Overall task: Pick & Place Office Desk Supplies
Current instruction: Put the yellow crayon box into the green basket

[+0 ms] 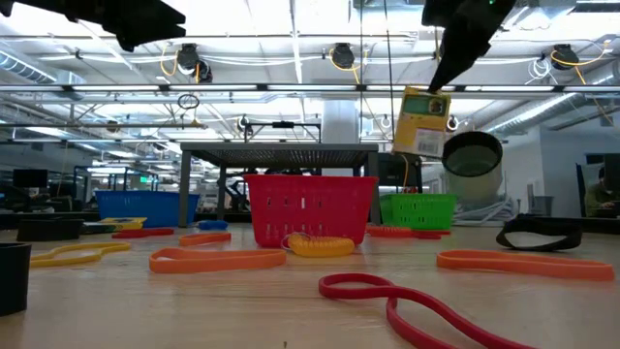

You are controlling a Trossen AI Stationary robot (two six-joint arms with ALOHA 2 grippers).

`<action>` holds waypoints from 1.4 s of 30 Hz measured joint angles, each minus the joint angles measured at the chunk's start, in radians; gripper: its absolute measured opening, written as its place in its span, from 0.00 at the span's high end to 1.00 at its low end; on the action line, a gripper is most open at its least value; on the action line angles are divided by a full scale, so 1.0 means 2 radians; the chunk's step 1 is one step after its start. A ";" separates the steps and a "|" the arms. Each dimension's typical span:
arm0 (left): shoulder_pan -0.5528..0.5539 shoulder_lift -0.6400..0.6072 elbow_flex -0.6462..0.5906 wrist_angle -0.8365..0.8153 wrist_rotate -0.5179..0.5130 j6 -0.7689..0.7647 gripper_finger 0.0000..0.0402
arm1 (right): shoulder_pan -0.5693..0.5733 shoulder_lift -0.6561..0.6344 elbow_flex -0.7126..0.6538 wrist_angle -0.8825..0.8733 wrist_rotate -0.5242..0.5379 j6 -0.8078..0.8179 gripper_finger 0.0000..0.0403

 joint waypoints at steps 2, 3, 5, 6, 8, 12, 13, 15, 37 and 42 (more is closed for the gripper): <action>0.000 0.005 0.000 0.004 0.000 0.000 0.50 | -0.021 0.000 0.000 0.004 0.004 -0.017 1.00; 0.000 0.007 0.000 0.007 0.000 0.001 0.50 | -0.031 0.000 0.000 0.006 0.011 -0.024 1.00; 0.000 0.009 0.000 0.015 0.000 0.001 0.50 | -0.049 0.001 0.000 0.007 0.025 -0.038 1.00; 0.000 0.009 0.000 0.015 0.000 0.001 0.50 | -0.060 0.003 0.000 0.009 0.026 -0.046 1.00; 0.000 0.009 0.000 0.014 0.000 0.000 0.50 | -0.080 0.007 0.000 0.017 0.026 -0.062 1.00; 0.000 0.009 0.000 0.013 0.000 -0.008 0.50 | -0.115 0.029 0.000 0.030 0.024 -0.097 1.00; 0.000 0.009 0.000 0.013 0.000 -0.008 0.50 | -0.123 0.037 0.000 0.032 0.024 -0.106 1.00; 0.000 0.009 0.000 0.013 0.000 -0.009 0.50 | -0.135 0.054 0.000 0.036 0.024 -0.125 1.00; 0.000 0.009 0.000 0.096 -0.052 0.078 0.50 | -0.151 0.121 0.000 0.104 0.025 -0.243 1.00; 0.000 0.009 0.000 0.096 -0.052 0.080 0.50 | -0.151 0.121 0.000 0.105 0.025 -0.245 1.00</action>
